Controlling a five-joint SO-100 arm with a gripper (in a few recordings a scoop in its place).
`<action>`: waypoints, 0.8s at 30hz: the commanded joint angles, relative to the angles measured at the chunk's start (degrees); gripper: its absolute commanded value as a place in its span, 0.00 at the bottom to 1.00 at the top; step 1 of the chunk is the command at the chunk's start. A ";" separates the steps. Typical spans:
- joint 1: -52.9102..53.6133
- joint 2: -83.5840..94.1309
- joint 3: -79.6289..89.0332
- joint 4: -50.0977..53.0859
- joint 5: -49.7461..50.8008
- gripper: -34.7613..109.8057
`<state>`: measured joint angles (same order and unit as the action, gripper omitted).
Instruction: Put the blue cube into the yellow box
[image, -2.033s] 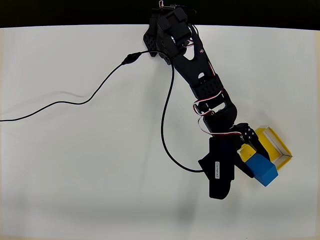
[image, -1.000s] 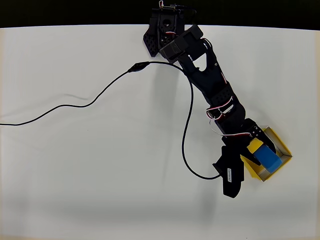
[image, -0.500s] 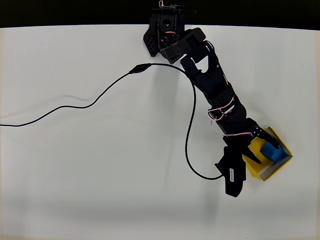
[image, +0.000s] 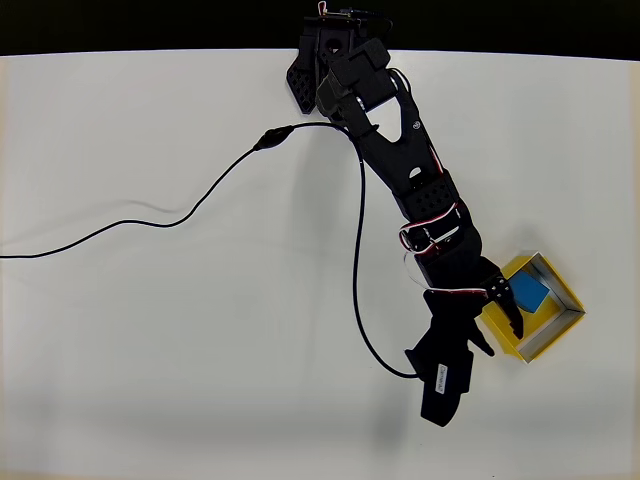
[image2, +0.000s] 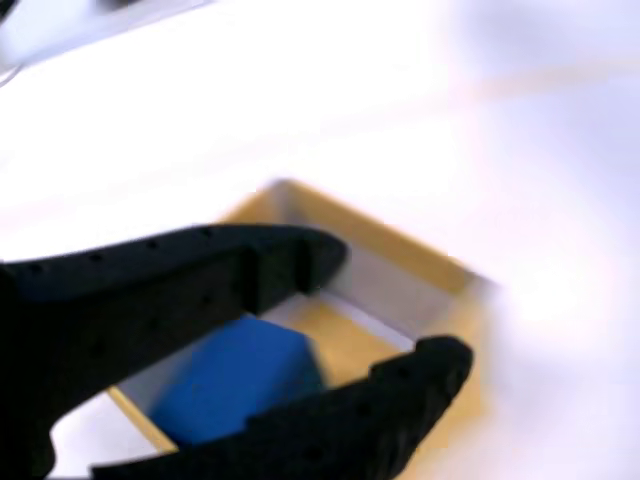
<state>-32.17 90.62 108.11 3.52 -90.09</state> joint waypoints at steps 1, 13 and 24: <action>8.61 14.94 -1.23 5.36 -0.09 0.31; 28.12 35.07 30.94 6.33 -2.72 0.25; 31.29 58.97 51.59 20.30 0.35 0.24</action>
<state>-1.14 141.68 157.85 20.57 -89.21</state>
